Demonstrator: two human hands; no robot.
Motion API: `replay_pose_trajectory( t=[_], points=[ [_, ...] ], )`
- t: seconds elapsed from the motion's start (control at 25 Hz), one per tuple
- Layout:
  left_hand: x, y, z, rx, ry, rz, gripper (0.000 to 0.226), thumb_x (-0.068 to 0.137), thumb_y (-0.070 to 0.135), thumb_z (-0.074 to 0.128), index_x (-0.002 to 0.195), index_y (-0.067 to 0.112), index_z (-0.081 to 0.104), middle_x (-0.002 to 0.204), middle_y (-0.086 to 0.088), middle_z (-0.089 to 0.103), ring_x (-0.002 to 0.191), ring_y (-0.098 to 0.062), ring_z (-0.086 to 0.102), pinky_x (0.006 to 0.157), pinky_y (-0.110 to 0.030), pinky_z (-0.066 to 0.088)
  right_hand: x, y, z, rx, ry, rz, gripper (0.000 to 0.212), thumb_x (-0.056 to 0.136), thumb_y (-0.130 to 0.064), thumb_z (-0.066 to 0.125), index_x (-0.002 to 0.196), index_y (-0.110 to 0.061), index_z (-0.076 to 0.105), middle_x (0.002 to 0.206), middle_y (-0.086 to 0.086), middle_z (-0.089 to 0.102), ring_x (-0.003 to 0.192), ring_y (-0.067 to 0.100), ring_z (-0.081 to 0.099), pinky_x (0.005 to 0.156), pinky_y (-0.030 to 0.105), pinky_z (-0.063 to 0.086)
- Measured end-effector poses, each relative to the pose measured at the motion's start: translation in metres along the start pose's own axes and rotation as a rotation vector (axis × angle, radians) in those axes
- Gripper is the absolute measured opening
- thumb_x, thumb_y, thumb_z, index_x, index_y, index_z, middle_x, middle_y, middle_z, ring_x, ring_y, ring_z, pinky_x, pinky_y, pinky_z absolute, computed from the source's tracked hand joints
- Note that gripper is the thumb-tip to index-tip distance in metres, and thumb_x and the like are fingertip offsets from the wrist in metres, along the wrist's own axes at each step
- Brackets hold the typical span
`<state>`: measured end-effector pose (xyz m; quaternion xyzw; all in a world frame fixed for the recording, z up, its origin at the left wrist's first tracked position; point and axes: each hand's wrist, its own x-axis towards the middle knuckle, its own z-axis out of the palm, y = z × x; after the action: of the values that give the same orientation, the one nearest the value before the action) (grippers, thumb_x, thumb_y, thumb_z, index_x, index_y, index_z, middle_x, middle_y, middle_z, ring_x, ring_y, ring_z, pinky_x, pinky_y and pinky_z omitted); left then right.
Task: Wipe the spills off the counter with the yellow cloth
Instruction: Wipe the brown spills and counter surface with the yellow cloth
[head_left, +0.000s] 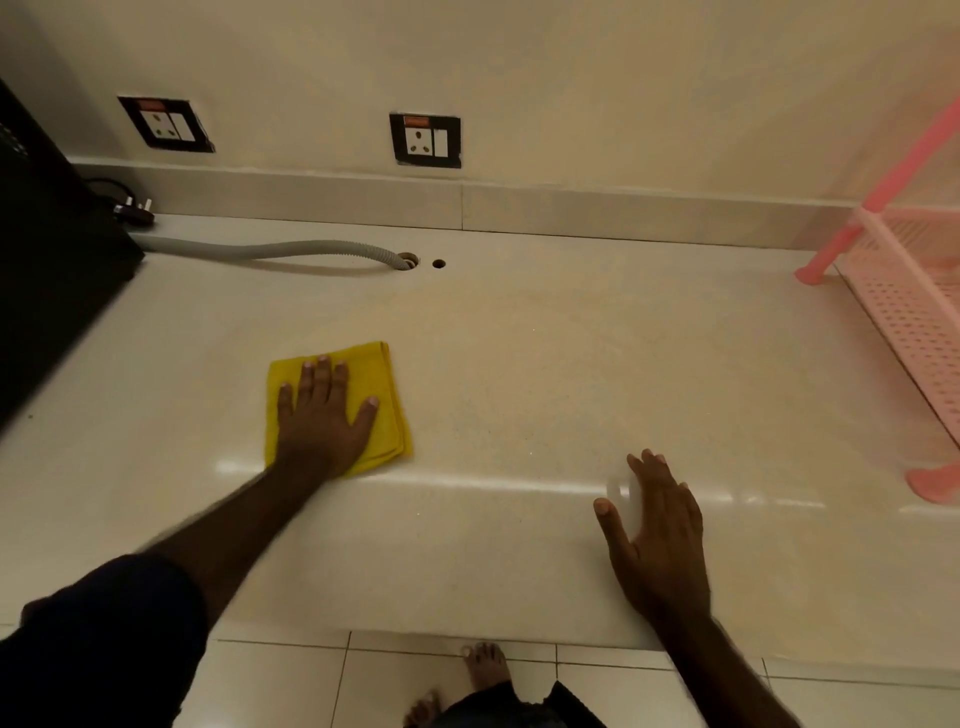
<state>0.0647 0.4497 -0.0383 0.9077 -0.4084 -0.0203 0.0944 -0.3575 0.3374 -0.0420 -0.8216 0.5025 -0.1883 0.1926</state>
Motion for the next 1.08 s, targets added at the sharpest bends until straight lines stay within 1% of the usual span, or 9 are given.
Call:
replay_pose_trajectory(
  t=[0.12, 0.24, 0.4, 0.48, 0.6, 0.76, 0.92, 1.0, 1.08],
  points=[
    [0.016, 0.044, 0.008, -0.017, -0.028, -0.021, 0.098, 0.085, 0.07, 0.007, 0.162, 0.011, 0.022, 0.173, -0.013, 0.016, 0.161, -0.033, 0.011, 0.128, -0.061, 0.005, 0.0, -0.001, -0.002, -0.026, 0.012, -0.001, 0.085, 0.097, -0.084, 0.022, 0.162, -0.03, 0.031, 0.175, 0.0, 0.028, 0.164, 0.017, 0.018, 0.134, 0.051, 0.016],
    [0.006, 0.098, 0.016, -0.024, -0.052, 0.114, 0.095, 0.088, 0.069, 0.006, 0.162, 0.011, 0.021, 0.173, -0.014, 0.014, 0.161, -0.034, 0.009, 0.128, -0.061, 0.004, 0.0, -0.001, -0.003, -0.032, 0.012, -0.004, 0.087, 0.097, -0.084, 0.022, 0.162, -0.028, 0.032, 0.175, 0.001, 0.029, 0.164, 0.018, 0.02, 0.134, 0.052, 0.018],
    [-0.035, 0.153, 0.032, -0.033, -0.022, 0.309, 0.085, 0.097, 0.067, 0.025, 0.16, 0.01, 0.028, 0.171, -0.015, 0.021, 0.16, -0.037, 0.013, 0.126, -0.065, 0.009, -0.001, -0.001, -0.003, 0.014, 0.037, 0.02, 0.093, 0.094, -0.087, 0.023, 0.162, -0.024, 0.032, 0.173, 0.005, 0.033, 0.162, 0.023, 0.026, 0.132, 0.054, 0.021],
    [-0.057, 0.154, 0.04, -0.037, 0.042, 0.367, 0.082, 0.098, 0.067, 0.032, 0.159, 0.012, 0.032, 0.17, -0.013, 0.026, 0.159, -0.035, 0.018, 0.125, -0.067, 0.013, 0.0, 0.001, -0.004, 0.045, 0.056, 0.038, 0.095, 0.093, -0.088, 0.024, 0.162, -0.023, 0.033, 0.171, 0.006, 0.035, 0.161, 0.024, 0.028, 0.132, 0.054, 0.022],
    [-0.075, 0.123, 0.046, -0.032, 0.138, 0.378, 0.081, 0.098, 0.07, 0.036, 0.159, 0.018, 0.033, 0.169, -0.009, 0.03, 0.159, -0.03, 0.021, 0.125, -0.065, 0.015, 0.0, 0.001, -0.004, 0.053, 0.051, 0.034, 0.094, 0.094, -0.087, 0.024, 0.161, -0.023, 0.034, 0.17, 0.007, 0.037, 0.16, 0.025, 0.029, 0.131, 0.056, 0.023],
    [-0.062, 0.054, 0.028, 0.026, 0.13, 0.247, 0.08, 0.097, 0.069, 0.035, 0.159, 0.018, 0.034, 0.168, -0.01, 0.031, 0.158, -0.031, 0.025, 0.125, -0.065, 0.016, -0.002, -0.002, -0.006, 0.065, 0.023, 0.026, 0.093, 0.094, -0.087, 0.025, 0.16, -0.023, 0.034, 0.171, 0.005, 0.036, 0.16, 0.025, 0.029, 0.132, 0.056, 0.021],
    [-0.04, -0.01, 0.004, 0.022, 0.054, -0.024, 0.088, 0.091, 0.072, 0.02, 0.162, 0.021, 0.023, 0.173, -0.008, 0.019, 0.161, -0.028, 0.014, 0.128, -0.063, 0.003, -0.006, -0.006, -0.01, 0.079, 0.042, 0.022, 0.093, 0.094, -0.085, 0.024, 0.16, -0.02, 0.035, 0.17, 0.008, 0.038, 0.16, 0.028, 0.03, 0.13, 0.059, 0.024],
    [-0.04, -0.024, 0.0, 0.013, 0.021, -0.152, 0.089, 0.091, 0.072, 0.019, 0.163, 0.02, 0.019, 0.174, -0.008, 0.015, 0.162, -0.027, 0.009, 0.127, -0.065, 0.002, -0.008, -0.009, -0.012, 0.096, 0.057, 0.019, 0.095, 0.094, -0.085, 0.024, 0.159, -0.017, 0.037, 0.169, 0.01, 0.039, 0.159, 0.029, 0.031, 0.13, 0.058, 0.024],
    [-0.051, -0.027, 0.0, 0.016, 0.028, -0.205, 0.089, 0.091, 0.07, 0.019, 0.163, 0.017, 0.019, 0.173, -0.011, 0.016, 0.161, -0.03, 0.01, 0.126, -0.067, 0.003, -0.009, -0.011, -0.014, 0.114, 0.064, 0.029, 0.096, 0.094, -0.084, 0.025, 0.159, -0.016, 0.038, 0.168, 0.011, 0.04, 0.158, 0.03, 0.033, 0.129, 0.059, 0.026]
  ],
)
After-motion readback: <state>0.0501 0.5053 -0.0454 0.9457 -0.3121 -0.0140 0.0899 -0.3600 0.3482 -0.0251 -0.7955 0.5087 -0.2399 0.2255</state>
